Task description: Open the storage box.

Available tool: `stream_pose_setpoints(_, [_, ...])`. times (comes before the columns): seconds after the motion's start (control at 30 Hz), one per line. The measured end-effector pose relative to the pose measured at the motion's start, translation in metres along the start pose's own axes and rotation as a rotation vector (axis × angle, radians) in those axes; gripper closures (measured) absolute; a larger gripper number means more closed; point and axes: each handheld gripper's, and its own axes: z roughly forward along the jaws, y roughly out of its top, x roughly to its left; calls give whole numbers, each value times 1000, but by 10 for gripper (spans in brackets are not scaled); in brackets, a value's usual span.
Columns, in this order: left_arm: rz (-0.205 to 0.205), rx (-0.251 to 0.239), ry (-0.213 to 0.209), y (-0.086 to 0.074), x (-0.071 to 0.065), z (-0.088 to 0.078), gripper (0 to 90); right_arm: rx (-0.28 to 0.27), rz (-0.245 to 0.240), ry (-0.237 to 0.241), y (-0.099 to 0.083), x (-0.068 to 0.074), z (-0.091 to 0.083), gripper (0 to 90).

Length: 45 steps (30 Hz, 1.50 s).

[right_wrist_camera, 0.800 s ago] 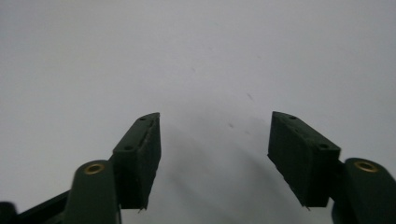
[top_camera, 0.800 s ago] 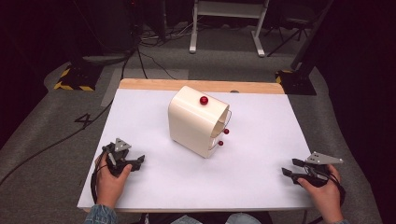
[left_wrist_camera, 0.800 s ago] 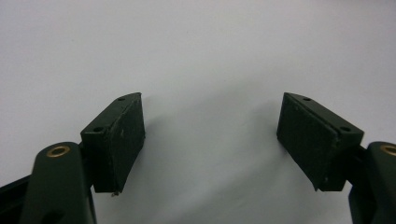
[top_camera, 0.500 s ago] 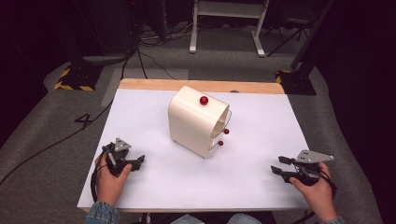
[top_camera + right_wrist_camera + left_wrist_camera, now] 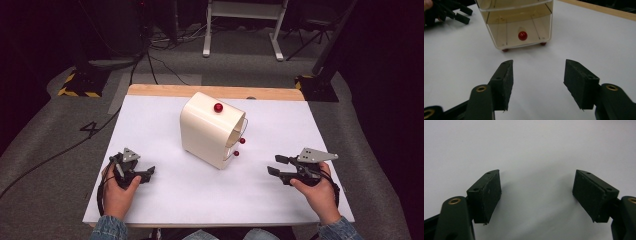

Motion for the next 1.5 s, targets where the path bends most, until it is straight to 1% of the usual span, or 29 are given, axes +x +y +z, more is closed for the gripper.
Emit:
stream_pose_setpoints(0.07, [-1, -1, 0, 0, 0, 0, 233, -28, 10, 11, 2, -1, 2, 381])
stream_pose_setpoints(0.13, [-2, -1, 0, 0, 0, 0, 233, -61, 26, 6, 4, -3, 5, 363])
stream_pose_setpoints(0.27, [-1, -1, -1, 0, 0, 0, 233, -112, 51, 5, 6, -5, 12, 370])
stream_pose_setpoints(0.3, [-1, -1, -1, 0, 0, 0, 233, -112, 51, 5, 6, -5, 12, 370])
stream_pose_setpoints(0.33, [-2, -1, -1, 0, 0, 0, 233, -141, 64, 6, 8, -7, 17, 388])
stream_pose_setpoints(0.43, [-1, 0, -1, 0, 0, 0, 233, -163, 65, 13, 9, -9, 23, 400])
stream_pose_setpoints(0.5, [-1, 0, -1, 0, 0, 0, 233, -176, 55, 18, 10, -9, 26, 415])
stream_pose_setpoints(0.6, [0, 0, -2, 0, 0, 0, 233, -175, 41, 8, 12, -8, 32, 426])
stream_pose_setpoints(0.67, [-1, 0, -1, 0, 0, 0, 233, -173, 37, 9, 13, -7, 36, 453])
stream_pose_setpoints(0.73, [-1, 0, -1, 0, 0, 0, 233, -174, 34, 11, 14, -5, 42, 462])
stream_pose_setpoints(0.87, [1, 1, -1, 0, 0, 0, 233, -157, 17, 22, 14, -3, 54, 505])
stream_pose_setpoints(0.93, [-2, -1, -2, 0, 0, 0, 233, -143, 12, 33, 14, -2, 61, 525])
stream_pose_setpoints(0.97, [-2, -1, -2, 0, 0, 0, 233, -143, 12, 33, 14, -2, 61, 525])
stream_pose_setpoints(1.03, [0, 0, -1, 0, 0, 0, 233, -131, -3, 44, 13, -1, 70, 549])
stream_pose_setpoints(1.23, [-1, 0, -1, 0, 0, 0, 233, -108, -3, 79, 12, 3, 85, 608])
stream_pose_setpoints(1.37, [0, 0, -1, 0, 0, 0, 233, -100, -15, 97, 11, 4, 94, 618])
stream_pose_setpoints(1.5, [0, 0, -1, 0, 0, 0, 233, -81, -21, 114, 10, 4, 103, 618])
